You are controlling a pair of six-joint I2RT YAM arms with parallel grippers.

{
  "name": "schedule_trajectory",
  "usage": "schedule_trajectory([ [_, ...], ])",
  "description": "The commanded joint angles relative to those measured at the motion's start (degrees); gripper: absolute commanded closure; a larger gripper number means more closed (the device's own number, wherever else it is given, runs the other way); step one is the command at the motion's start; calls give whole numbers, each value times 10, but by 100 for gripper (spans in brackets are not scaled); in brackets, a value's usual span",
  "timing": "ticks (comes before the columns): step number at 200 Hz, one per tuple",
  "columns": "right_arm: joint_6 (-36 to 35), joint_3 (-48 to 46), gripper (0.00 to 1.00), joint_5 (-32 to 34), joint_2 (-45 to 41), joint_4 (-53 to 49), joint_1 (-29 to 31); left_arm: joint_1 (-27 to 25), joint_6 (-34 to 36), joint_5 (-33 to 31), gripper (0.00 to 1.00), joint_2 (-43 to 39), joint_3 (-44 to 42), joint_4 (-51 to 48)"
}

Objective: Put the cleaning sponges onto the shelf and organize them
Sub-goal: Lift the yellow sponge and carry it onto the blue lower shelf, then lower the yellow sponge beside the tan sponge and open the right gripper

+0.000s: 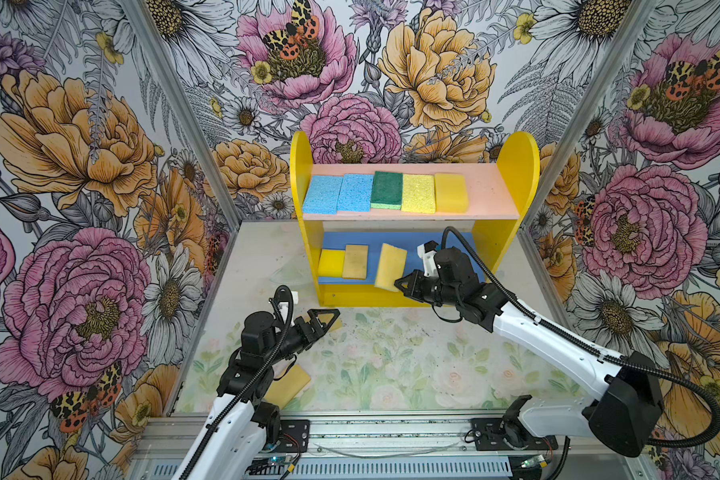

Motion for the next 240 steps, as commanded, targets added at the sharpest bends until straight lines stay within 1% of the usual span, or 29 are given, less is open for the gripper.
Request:
schedule_trajectory([
  [1, -44, 39, 94, -17, 46, -25, -25, 25, 12, 29, 1, -17, -7, -37],
  [21, -64, 70, 94, -27, 82, -35, -44, 33, 9, 33, 1, -22, -5, -45],
  [48, -79, 100, 94, -33, 119, -40, -53, 36, 12, 34, 1, -13, -3, -48],
  [116, -79, 119, 91, -49, 168, -40, -49, 50, 13, 37, 1, 2, -5, -48],
  [126, -79, 121, 87, -47, 172, -40, -49, 53, 12, 40, 1, 5, -5, -48],
  [153, -78, 130, 70, -42, 184, -39, -48, 54, 12, 41, 1, -1, -5, -51],
  [171, -81, 135, 62, -35, 186, -38, -47, 53, 10, 40, 1, -4, -5, -53],
  [197, -88, 144, 59, -27, 191, -38, -45, 54, 11, 40, 1, -2, -5, -53],
  [240, -93, 172, 56, -37, 215, -32, -35, 54, 13, 40, 1, -1, -4, -52],
])
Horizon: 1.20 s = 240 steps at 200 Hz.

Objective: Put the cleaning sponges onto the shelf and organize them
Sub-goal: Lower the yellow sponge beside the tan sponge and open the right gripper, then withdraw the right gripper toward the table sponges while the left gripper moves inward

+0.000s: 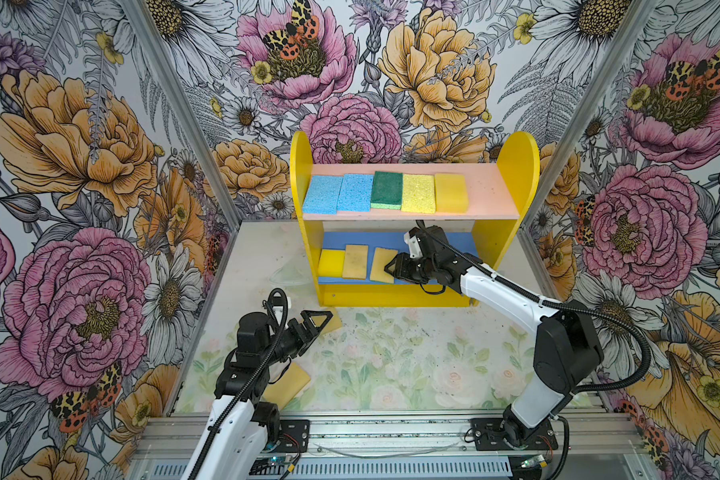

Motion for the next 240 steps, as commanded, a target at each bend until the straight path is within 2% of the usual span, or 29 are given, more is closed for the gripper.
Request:
schedule_trajectory([
  [1, -14, 33, 56, 2, 20, 12, 11, 7, 14, 12, 1, -5, -4, -2],
  [38, -18, 55, 55, 6, 35, 13, 16, 8, 14, 12, 1, -5, -3, -3],
  [96, -25, 44, 49, 17, 12, 12, 14, 8, 16, 4, 1, -5, -1, -12],
  [161, -15, -62, 46, 54, -118, 12, 19, 8, 28, -45, 1, 11, 11, -51],
  [207, 7, -170, 45, 59, -230, 19, 46, 8, 40, -109, 1, 66, 27, -93],
  [240, 30, -255, 44, 57, -298, 40, 69, 11, 62, -166, 1, 118, 54, -87],
])
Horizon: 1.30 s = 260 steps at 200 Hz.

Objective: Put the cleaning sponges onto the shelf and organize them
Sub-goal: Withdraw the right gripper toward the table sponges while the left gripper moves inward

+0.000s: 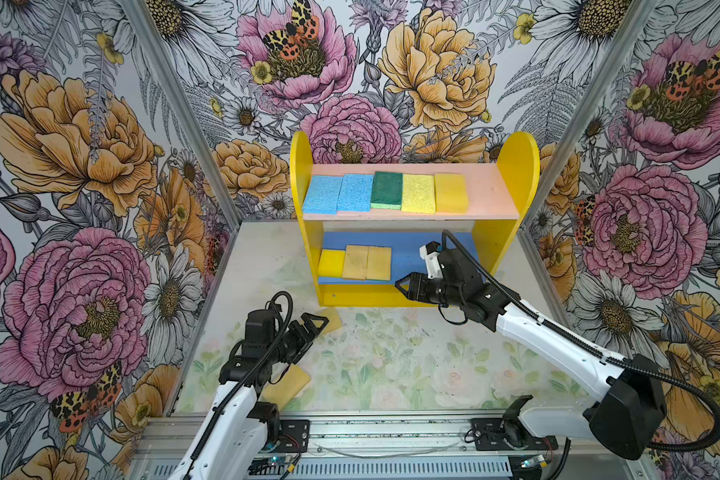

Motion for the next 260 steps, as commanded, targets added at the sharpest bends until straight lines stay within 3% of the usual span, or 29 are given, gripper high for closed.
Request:
schedule_trajectory([
  [1, 24, -50, 44, 7, -41, 23, 14, 8, 31, -68, 1, 28, 37, 0],
  [57, 34, -134, 44, -16, -107, 38, 17, 48, 46, -145, 1, 166, 103, 55],
  [77, 33, -145, 43, -24, -129, 37, 16, 77, 25, -142, 4, 212, 99, 113],
  [107, 35, -154, 43, -32, -155, 37, 14, 84, 6, -135, 39, 307, 118, 184],
  [139, 43, -160, 43, -35, -179, 35, 10, 85, 2, -129, 64, 396, 141, 218],
  [170, 54, -167, 42, -28, -198, 35, 9, 85, -5, -121, 72, 445, 136, 245],
  [210, 58, -161, 42, -25, -195, 35, 9, 60, -16, -111, 75, 465, 111, 268],
  [260, 66, -166, 42, -20, -186, 36, 10, 36, -72, -97, 76, 451, 7, 350],
])
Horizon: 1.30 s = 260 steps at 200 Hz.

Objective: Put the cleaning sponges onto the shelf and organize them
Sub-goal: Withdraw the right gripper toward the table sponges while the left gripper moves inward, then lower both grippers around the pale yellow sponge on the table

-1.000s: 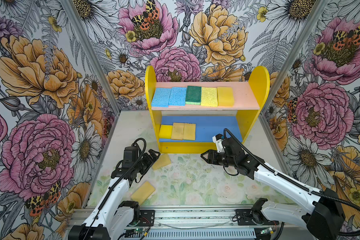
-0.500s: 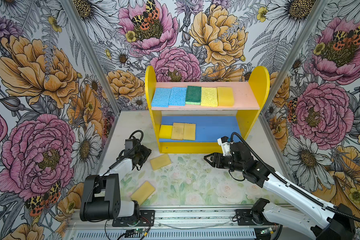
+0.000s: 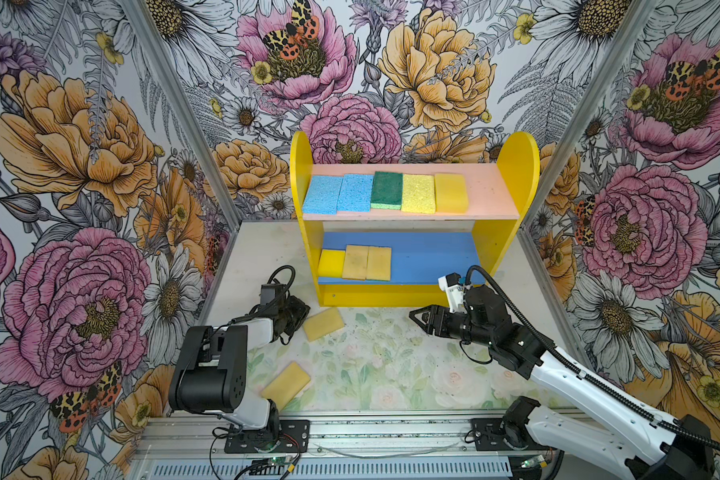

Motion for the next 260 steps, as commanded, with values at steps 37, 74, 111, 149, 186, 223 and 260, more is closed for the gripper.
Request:
schedule_trajectory([
  [37, 13, -21, 42, 15, 1, 9, -4, -111, -63, -38, 76, -53, -96, 29],
  [74, 46, -55, 42, 20, 9, 9, 2, -307, -134, -110, 72, -84, -90, 29],
  [111, 90, -98, 42, 24, 7, 9, 28, -430, -162, -142, 59, -88, -79, 29],
  [149, 140, -131, 42, 67, 28, 18, 117, -446, -146, -140, 52, -117, -104, 47],
  [186, 168, -152, 41, 60, 82, 97, 140, -451, -136, -31, 43, -21, -96, 187],
  [223, 169, -144, 41, 59, 105, 108, 141, -474, -192, 1, 57, 112, -98, 361],
  [260, 186, -172, 41, 77, 65, 107, 137, -486, -238, 19, 58, 227, -110, 510],
])
